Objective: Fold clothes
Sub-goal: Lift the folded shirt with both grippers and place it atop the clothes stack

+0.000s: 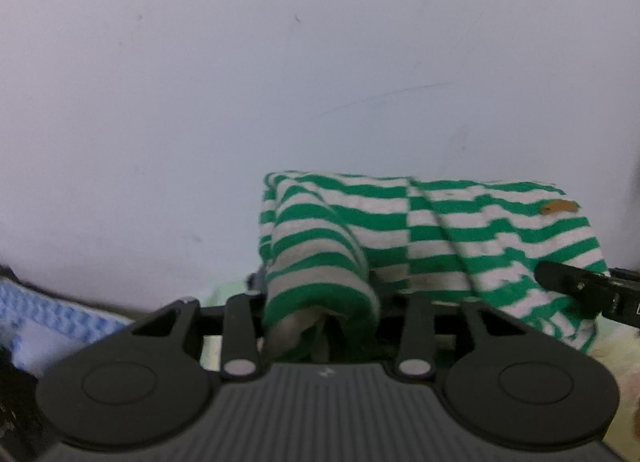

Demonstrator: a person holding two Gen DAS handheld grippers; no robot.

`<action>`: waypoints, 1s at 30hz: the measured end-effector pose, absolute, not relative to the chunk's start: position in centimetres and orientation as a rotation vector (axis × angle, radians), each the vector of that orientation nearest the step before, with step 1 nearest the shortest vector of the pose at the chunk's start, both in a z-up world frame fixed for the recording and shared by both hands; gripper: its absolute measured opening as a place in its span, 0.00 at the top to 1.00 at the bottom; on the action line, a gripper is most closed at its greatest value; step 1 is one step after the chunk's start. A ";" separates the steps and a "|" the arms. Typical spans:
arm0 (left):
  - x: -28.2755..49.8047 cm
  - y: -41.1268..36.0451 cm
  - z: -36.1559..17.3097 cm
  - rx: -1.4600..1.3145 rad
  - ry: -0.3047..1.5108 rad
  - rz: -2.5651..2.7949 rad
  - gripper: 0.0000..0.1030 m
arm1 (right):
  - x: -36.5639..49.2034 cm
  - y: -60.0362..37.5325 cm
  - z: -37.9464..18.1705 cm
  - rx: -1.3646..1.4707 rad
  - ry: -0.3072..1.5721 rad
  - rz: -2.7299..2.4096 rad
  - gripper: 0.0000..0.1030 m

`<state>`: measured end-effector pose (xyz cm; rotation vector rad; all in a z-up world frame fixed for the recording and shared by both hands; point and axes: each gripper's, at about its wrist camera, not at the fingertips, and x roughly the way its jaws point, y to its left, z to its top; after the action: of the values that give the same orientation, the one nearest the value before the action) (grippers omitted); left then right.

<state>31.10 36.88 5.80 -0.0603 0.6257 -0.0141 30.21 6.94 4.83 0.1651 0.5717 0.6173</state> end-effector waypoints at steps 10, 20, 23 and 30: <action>29.6 32.1 7.3 0.099 0.559 0.012 0.31 | 29.7 7.9 3.4 0.040 0.545 0.545 0.47; 20.8 30.0 11.6 0.093 0.407 0.109 0.01 | 24.8 4.7 6.7 0.027 0.394 0.507 0.31; 18.4 29.6 11.0 0.067 0.461 0.138 0.01 | 23.6 4.7 7.1 0.002 0.428 0.500 0.31; 12.4 25.9 5.5 0.038 0.626 0.152 0.01 | 17.5 5.4 3.0 -0.067 0.588 0.495 0.26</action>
<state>12.39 25.94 5.53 0.0375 0.6261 0.1525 17.52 5.39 3.02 -0.0668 0.5884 0.4953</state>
